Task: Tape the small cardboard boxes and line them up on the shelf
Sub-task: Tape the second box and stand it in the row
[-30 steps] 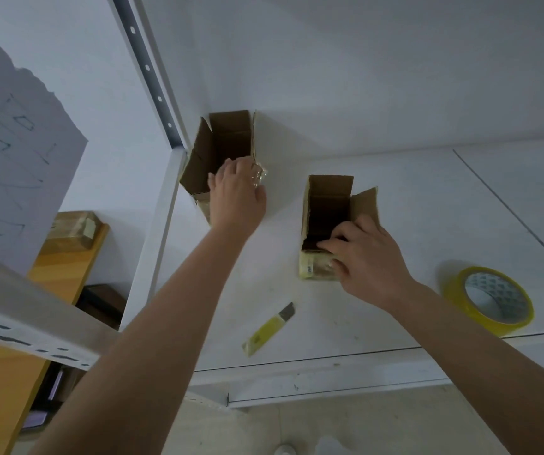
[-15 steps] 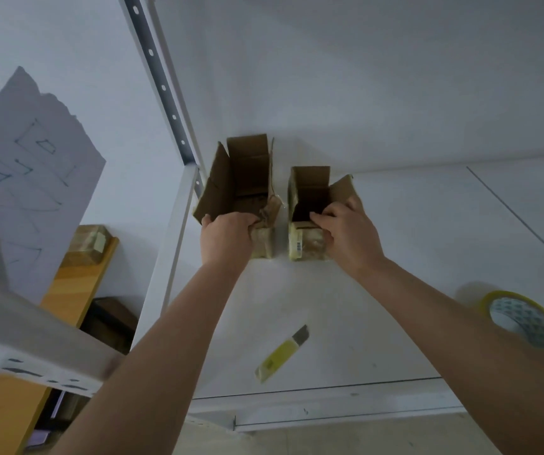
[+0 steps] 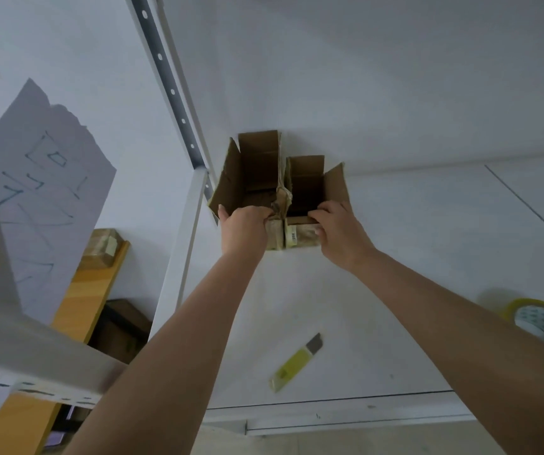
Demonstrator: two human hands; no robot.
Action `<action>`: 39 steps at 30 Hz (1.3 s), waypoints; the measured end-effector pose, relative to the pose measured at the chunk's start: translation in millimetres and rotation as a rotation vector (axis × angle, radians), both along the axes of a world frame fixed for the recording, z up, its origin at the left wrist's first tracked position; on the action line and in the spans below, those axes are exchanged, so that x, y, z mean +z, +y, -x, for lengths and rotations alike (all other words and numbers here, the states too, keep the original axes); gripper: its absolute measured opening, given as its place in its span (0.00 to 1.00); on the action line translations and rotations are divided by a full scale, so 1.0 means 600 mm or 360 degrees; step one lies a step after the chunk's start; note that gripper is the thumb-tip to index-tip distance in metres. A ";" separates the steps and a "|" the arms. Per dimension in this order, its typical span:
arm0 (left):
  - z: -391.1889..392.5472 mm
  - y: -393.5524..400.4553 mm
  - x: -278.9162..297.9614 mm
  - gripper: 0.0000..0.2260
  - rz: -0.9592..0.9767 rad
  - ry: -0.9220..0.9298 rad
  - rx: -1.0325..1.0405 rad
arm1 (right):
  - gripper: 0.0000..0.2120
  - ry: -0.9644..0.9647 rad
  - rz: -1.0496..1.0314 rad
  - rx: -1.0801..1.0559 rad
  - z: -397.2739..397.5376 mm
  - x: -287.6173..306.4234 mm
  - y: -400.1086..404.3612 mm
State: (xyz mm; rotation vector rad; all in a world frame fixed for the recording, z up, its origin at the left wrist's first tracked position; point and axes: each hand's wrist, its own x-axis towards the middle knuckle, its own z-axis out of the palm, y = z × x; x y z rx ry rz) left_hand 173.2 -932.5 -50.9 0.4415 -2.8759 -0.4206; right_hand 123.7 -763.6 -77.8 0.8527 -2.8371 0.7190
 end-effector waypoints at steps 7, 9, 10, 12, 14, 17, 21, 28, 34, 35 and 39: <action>0.028 0.005 -0.003 0.19 0.0041 -0.0044 0.0017 | 0.25 -0.0258 -0.0172 0.0084 0.030 0.002 -0.017; 0.027 0.004 -0.008 0.19 0.0019 -0.0020 0.0012 | 0.26 -0.0287 -0.0180 0.0081 0.033 0.003 -0.015; 0.025 0.003 -0.010 0.20 0.0006 -0.0002 0.0007 | 0.27 -0.0289 -0.0189 0.0078 0.031 0.003 -0.015; 0.021 0.001 -0.011 0.19 -0.0013 0.0017 -0.0010 | 0.28 -0.0277 -0.0199 0.0076 0.027 0.002 -0.013; 0.017 0.001 -0.010 0.18 -0.0003 0.0014 -0.0028 | 0.29 -0.0254 -0.0193 0.0082 0.019 0.002 -0.010; 0.008 0.004 -0.006 0.15 0.0011 0.0009 -0.0071 | 0.31 -0.0210 -0.0175 0.0083 0.008 0.005 -0.003; -0.003 0.007 0.003 0.14 0.0010 0.0030 -0.0116 | 0.31 -0.0131 -0.0162 0.0041 -0.003 0.017 0.016; -0.031 0.009 0.016 0.18 -0.0040 0.0042 -0.0069 | 0.26 -0.0169 -0.0231 -0.0065 -0.006 0.034 0.016; -0.061 -0.004 0.018 0.18 -0.0162 0.0074 -0.0087 | 0.21 -0.0139 -0.0124 -0.0189 0.007 0.040 -0.001; -0.064 -0.003 0.019 0.17 -0.0184 0.0083 -0.0096 | 0.21 -0.0144 -0.0095 -0.0195 0.011 0.041 0.000; -0.067 0.001 0.021 0.13 -0.0241 0.0092 -0.0103 | 0.20 -0.0142 -0.0027 -0.0159 0.013 0.038 0.013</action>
